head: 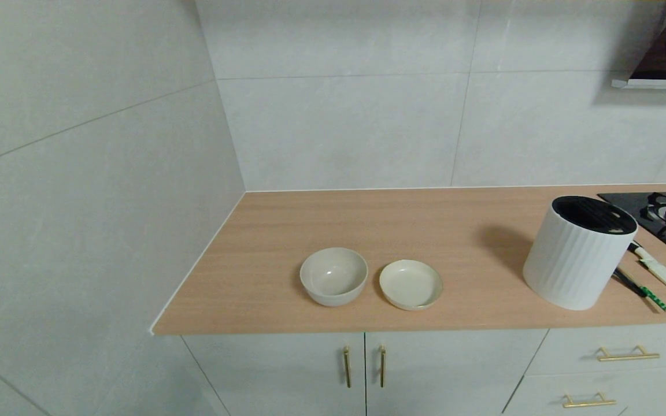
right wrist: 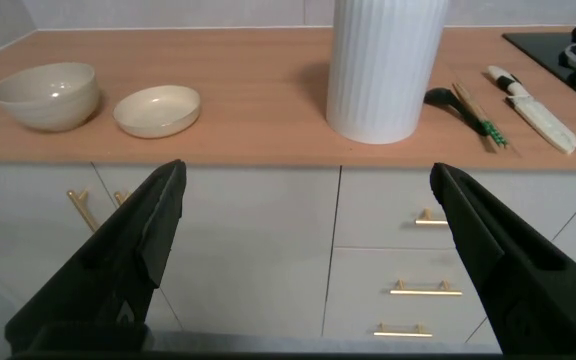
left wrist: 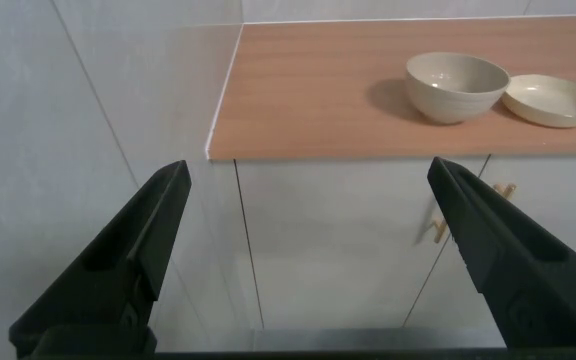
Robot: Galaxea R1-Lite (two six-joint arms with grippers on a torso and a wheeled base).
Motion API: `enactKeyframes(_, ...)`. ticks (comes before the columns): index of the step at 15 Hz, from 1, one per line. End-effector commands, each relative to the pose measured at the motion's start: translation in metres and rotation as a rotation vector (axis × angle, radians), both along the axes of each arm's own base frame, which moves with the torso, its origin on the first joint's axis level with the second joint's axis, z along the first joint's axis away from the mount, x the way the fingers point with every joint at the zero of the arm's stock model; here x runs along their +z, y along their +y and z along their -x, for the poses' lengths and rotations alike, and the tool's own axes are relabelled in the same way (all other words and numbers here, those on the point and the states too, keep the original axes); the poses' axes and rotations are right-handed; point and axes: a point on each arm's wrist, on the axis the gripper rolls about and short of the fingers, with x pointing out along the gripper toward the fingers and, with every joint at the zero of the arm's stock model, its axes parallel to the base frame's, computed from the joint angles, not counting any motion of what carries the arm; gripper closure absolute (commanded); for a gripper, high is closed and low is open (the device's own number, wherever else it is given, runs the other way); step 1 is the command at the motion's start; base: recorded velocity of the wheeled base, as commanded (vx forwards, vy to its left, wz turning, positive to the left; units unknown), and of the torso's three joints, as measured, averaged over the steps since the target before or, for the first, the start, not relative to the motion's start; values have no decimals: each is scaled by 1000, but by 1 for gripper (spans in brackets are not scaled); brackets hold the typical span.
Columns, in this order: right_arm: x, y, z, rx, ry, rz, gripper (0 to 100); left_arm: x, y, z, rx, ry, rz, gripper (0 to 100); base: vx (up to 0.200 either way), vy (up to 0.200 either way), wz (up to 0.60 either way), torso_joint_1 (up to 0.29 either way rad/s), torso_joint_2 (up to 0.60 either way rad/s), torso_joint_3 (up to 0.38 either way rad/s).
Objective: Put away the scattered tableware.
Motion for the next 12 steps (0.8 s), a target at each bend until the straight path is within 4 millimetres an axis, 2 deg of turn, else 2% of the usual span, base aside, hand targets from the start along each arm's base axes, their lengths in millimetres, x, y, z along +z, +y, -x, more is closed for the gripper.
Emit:
enactKeyframes(1, 0, 0, 0, 0, 1, 0, 0, 0, 0, 0, 0, 0, 0, 0, 0, 0, 0, -71, 129, 76)
enactKeyframes(7, 0, 0, 0, 0, 1, 0, 0, 0, 0, 0, 0, 0, 0, 0, 0, 0, 0, -164, 369, 194)
enactKeyframes(12, 0, 0, 0, 0, 1, 0, 0, 0, 0, 0, -1, 0, 0, 0, 0, 0, 0, -240, 530, 280)
